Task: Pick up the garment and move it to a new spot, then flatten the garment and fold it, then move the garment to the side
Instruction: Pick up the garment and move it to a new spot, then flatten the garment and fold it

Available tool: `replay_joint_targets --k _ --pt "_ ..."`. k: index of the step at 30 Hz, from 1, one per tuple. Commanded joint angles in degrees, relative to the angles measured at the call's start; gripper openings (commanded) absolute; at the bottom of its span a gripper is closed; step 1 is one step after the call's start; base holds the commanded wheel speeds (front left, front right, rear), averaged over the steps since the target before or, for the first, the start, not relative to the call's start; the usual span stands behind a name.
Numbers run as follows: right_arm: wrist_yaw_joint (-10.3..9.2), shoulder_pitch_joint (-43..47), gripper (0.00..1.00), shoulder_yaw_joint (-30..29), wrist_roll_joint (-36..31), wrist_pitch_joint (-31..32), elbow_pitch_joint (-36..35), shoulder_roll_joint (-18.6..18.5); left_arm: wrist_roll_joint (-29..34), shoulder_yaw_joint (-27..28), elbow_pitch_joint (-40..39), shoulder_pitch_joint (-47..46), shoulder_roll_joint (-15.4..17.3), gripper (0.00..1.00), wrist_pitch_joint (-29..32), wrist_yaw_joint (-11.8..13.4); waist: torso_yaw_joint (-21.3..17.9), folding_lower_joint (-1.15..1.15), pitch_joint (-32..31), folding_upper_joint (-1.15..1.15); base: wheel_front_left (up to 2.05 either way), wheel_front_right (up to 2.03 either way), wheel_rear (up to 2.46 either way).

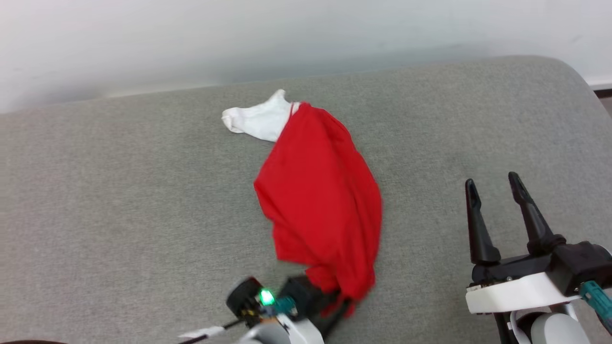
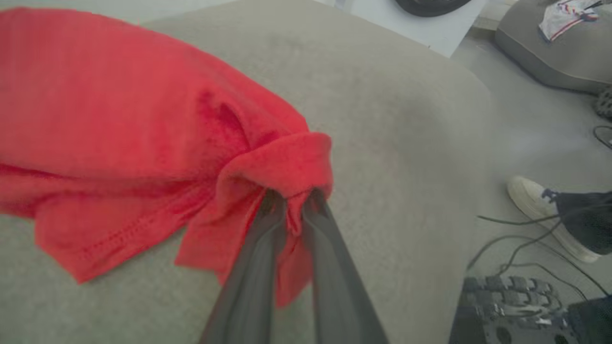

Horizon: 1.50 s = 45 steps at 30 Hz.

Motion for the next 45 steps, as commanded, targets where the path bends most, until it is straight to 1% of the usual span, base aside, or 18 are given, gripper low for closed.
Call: replay_joint_targets --k 1,4,6,7,8,12,13,17,21,24,27,31,35,38,41,43,45 --pt "-0.04 0.7 1.0 0.5 -0.6 -0.1 0.4 0.1 -0.2 -2.0 1.3 1.4 -0.7 0.0 1.9 -1.1 1.1 0.0 -1.0 0.0 0.0 0.0 0.0" --pt "-0.04 1.1 1.0 0.8 -0.8 -0.1 0.8 0.1 -0.1 -3.9 2.9 2.1 -1.8 0.0 4.0 -1.9 2.0 0.0 -2.0 0.0 0.0 0.0 0.0" --pt "-0.04 1.3 1.0 1.0 -1.0 -0.1 1.0 0.1 -0.1 -4.3 3.6 2.5 -2.6 0.0 4.3 -2.1 2.6 0.0 -2.7 0.0 0.0 0.0 0.0" --pt "-0.04 1.5 1.0 1.1 -1.0 -0.1 1.1 0.1 -0.2 -4.1 3.9 2.5 -2.8 0.46 3.9 -1.8 2.9 0.0 -3.0 0.0 0.0 0.0 0.0" --pt "-0.04 1.8 1.0 1.1 -1.1 -0.1 1.3 0.1 -0.6 -3.8 4.3 2.7 -2.9 1.0 3.7 -1.5 3.2 0.0 -3.4 0.0 0.0 0.0 0.0" --pt "-0.04 2.4 1.0 1.3 -1.1 -0.1 1.8 0.1 -1.5 -1.3 4.4 2.1 -2.8 1.0 1.2 -0.2 4.3 0.0 -4.8 0.0 0.0 0.0 0.0" --pt "-0.04 2.4 1.0 1.3 -1.1 -0.1 1.8 0.1 -1.5 -1.3 4.4 2.1 -2.8 1.0 1.2 -0.2 4.3 0.0 -4.8 0.0 0.0 0.0 0.0" --pt "-0.04 3.4 1.0 1.4 -1.1 -0.1 1.9 0.1 -2.9 4.0 2.9 1.9 -1.0 1.0 -2.4 2.3 5.4 0.0 -6.2 0.0 0.0 0.0 0.0" --pt "-0.04 3.8 1.0 1.7 -1.0 -0.1 1.3 0.1 -2.9 11.8 -0.4 3.4 2.5 1.0 -4.2 5.3 6.5 0.0 -7.1 0.0 0.0 0.0 0.0" --pt "-0.04 4.2 1.0 1.8 -1.1 -0.1 0.8 0.1 -0.9 20.7 -5.0 6.0 4.4 1.0 -4.4 7.4 7.1 0.0 -7.6 0.0 0.0 0.0 0.0" --pt "-0.04 4.5 1.0 1.9 -1.0 -0.1 0.4 0.1 1.7 29.8 -9.5 11.9 4.9 1.0 -4.3 8.7 7.4 0.0 -7.9 0.0 0.0 0.0 0.0" --pt "-0.04 4.5 1.0 2.4 -1.1 -0.1 -0.1 0.1 3.9 40.3 -14.5 20.4 3.6 1.0 -4.3 7.8 7.3 0.0 -8.4 0.0 0.0 0.0 0.0" --pt "-0.04 4.6 1.0 2.7 -0.9 -0.1 -0.8 0.1 7.6 47.0 -17.0 27.6 1.0 1.0 -4.3 6.5 7.0 0.0 -8.4 0.0 0.0 0.0 0.0" --pt "-0.04 4.7 1.0 2.8 -0.9 -0.1 -1.2 0.1 10.1 49.9 -17.7 30.5 -1.0 1.0 -4.3 4.9 6.8 0.0 -8.4 0.0 0.0 0.0 0.0" --pt "-0.04 4.4 1.0 3.1 -1.1 -0.1 -1.5 0.1 11.6 51.2 -17.2 31.5 -2.6 1.0 -4.3 3.0 6.5 0.0 -8.1 0.0 0.0 0.0 0.0" --pt "-0.04 4.0 1.0 3.3 -1.6 -0.1 -1.7 0.1 11.9 51.5 -16.6 30.9 -2.8 1.0 -4.3 1.7 6.1 0.0 -7.5 0.0 0.0 0.0 0.0" --pt "-0.04 3.4 1.0 3.3 -1.6 -0.1 -2.1 0.1 12.4 51.1 -15.9 29.3 -2.1 1.0 -4.3 0.2 5.4 0.0 -6.6 0.0 0.0 0.0 0.0"
